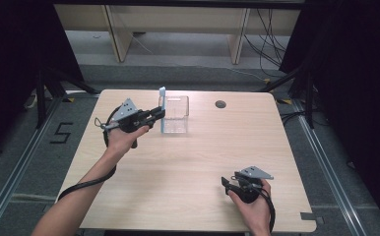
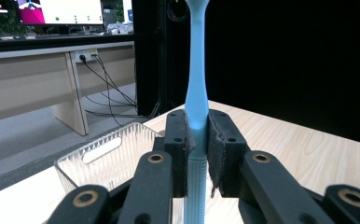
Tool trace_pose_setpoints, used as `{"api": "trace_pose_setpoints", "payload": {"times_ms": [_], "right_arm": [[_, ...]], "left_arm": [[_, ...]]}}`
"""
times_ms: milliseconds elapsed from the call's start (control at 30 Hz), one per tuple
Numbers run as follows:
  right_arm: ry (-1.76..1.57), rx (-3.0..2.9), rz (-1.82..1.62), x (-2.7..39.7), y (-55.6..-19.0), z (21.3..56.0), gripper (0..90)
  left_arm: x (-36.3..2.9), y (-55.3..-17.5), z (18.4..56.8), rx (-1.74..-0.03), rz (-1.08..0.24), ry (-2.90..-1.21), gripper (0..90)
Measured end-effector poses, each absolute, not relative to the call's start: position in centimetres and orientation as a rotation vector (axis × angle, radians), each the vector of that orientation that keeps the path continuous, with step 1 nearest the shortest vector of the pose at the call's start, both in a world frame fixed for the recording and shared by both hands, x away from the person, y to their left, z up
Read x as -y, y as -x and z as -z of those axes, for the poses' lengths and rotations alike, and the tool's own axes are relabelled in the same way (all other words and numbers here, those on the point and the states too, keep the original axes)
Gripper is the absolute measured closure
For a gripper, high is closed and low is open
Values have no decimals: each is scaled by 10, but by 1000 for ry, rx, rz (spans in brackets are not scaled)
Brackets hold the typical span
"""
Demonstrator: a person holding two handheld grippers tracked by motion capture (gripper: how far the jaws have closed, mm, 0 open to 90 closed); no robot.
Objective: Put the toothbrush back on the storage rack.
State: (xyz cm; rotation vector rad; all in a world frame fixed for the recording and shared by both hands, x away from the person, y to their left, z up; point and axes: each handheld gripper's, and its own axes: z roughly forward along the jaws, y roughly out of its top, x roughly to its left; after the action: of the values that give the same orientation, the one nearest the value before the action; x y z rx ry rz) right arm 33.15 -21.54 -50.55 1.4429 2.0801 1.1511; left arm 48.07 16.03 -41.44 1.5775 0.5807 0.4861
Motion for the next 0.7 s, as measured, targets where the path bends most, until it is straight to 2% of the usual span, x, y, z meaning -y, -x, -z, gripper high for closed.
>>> {"api": "trace_pose_setpoints", "payload": {"times_ms": [700], "right_arm": [[-1424,-2054,-1151,217,-330,503,416]], "left_arm": [[-155,-490,407,-578,-529,-1507,782]]}}
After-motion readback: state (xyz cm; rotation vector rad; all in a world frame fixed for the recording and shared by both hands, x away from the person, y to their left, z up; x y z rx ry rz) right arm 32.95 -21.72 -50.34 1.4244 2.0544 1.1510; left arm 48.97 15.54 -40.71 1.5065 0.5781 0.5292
